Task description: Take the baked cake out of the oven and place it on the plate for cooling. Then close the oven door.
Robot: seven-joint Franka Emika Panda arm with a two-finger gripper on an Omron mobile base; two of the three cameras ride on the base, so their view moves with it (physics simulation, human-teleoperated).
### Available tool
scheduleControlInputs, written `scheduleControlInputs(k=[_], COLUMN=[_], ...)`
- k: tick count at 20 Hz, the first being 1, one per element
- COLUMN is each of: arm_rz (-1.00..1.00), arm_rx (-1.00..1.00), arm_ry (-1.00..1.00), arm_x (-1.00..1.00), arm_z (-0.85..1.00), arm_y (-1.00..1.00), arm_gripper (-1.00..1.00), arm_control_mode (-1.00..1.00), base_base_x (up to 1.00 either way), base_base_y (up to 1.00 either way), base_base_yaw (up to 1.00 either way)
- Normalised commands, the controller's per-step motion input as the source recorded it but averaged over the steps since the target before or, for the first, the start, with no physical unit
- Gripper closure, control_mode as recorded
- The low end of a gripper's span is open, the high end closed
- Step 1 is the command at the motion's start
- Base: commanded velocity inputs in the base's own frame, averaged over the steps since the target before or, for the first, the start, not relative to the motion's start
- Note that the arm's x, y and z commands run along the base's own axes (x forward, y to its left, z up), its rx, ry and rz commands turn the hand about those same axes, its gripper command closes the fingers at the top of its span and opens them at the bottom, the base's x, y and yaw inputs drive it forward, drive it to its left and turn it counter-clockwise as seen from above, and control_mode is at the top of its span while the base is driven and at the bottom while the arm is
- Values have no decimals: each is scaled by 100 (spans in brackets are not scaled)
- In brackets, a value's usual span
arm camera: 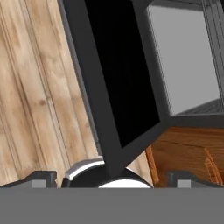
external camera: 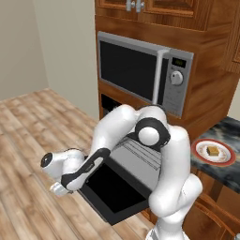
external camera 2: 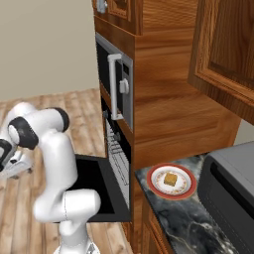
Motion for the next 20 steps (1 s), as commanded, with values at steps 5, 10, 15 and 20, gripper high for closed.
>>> scheduleControlInputs(k=[5, 10, 15, 20], arm_rz=[0, 0, -3, -5], arm_rx=[-32, -33, -28, -26], arm_ry=[-5, -10, -11, -7], arm_x=[-14, 0, 0, 0], arm_z=[-19, -31, -37, -42], arm_y=[60, 42, 24, 6], arm_gripper=[-100, -100, -100, -100], arm_control_mode=[-100, -100, -100, -100], base_base_x=[0, 0, 0, 0], base_base_y=[0, 0, 0, 0], base_base_yaw=[0, 0, 0, 0])
